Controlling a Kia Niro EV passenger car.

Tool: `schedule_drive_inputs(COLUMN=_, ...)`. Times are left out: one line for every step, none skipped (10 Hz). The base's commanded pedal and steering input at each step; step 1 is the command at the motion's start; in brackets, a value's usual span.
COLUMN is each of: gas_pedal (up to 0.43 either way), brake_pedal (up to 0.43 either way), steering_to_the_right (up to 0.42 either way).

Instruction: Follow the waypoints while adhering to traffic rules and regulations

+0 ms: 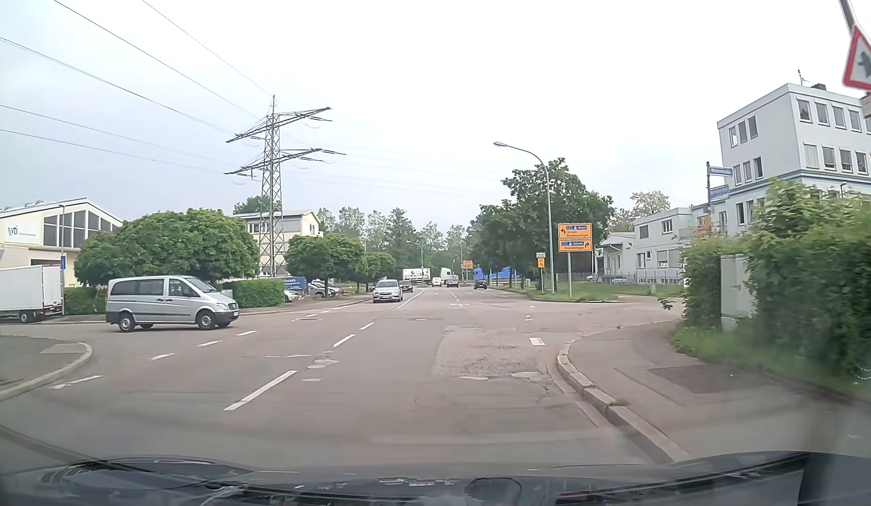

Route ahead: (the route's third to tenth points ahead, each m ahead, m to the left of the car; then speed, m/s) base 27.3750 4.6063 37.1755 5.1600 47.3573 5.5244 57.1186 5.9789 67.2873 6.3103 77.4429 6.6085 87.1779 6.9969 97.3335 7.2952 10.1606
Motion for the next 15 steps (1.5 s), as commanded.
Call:
schedule_drive_inputs(gas_pedal=0.098, brake_pedal=0.000, steering_to_the_right=0.022)
schedule_drive_inputs(gas_pedal=0.098, brake_pedal=0.000, steering_to_the_right=0.023)
schedule_drive_inputs(gas_pedal=0.098, brake_pedal=0.000, steering_to_the_right=0.024)
schedule_drive_inputs(gas_pedal=0.098, brake_pedal=0.000, steering_to_the_right=0.025)
schedule_drive_inputs(gas_pedal=0.098, brake_pedal=0.000, steering_to_the_right=0.024)
schedule_drive_inputs(gas_pedal=0.098, brake_pedal=0.000, steering_to_the_right=0.023)
schedule_drive_inputs(gas_pedal=0.098, brake_pedal=0.000, steering_to_the_right=0.023)
schedule_drive_inputs(gas_pedal=0.098, brake_pedal=0.000, steering_to_the_right=0.023)
schedule_drive_inputs(gas_pedal=0.098, brake_pedal=0.000, steering_to_the_right=0.023)
schedule_drive_inputs(gas_pedal=0.098, brake_pedal=0.000, steering_to_the_right=0.021)
schedule_drive_inputs(gas_pedal=0.098, brake_pedal=0.000, steering_to_the_right=0.020)
schedule_drive_inputs(gas_pedal=0.098, brake_pedal=0.000, steering_to_the_right=0.018)
schedule_drive_inputs(gas_pedal=0.098, brake_pedal=0.000, steering_to_the_right=0.013)
schedule_drive_inputs(gas_pedal=0.098, brake_pedal=0.000, steering_to_the_right=0.009)
schedule_drive_inputs(gas_pedal=0.098, brake_pedal=0.000, steering_to_the_right=0.005)
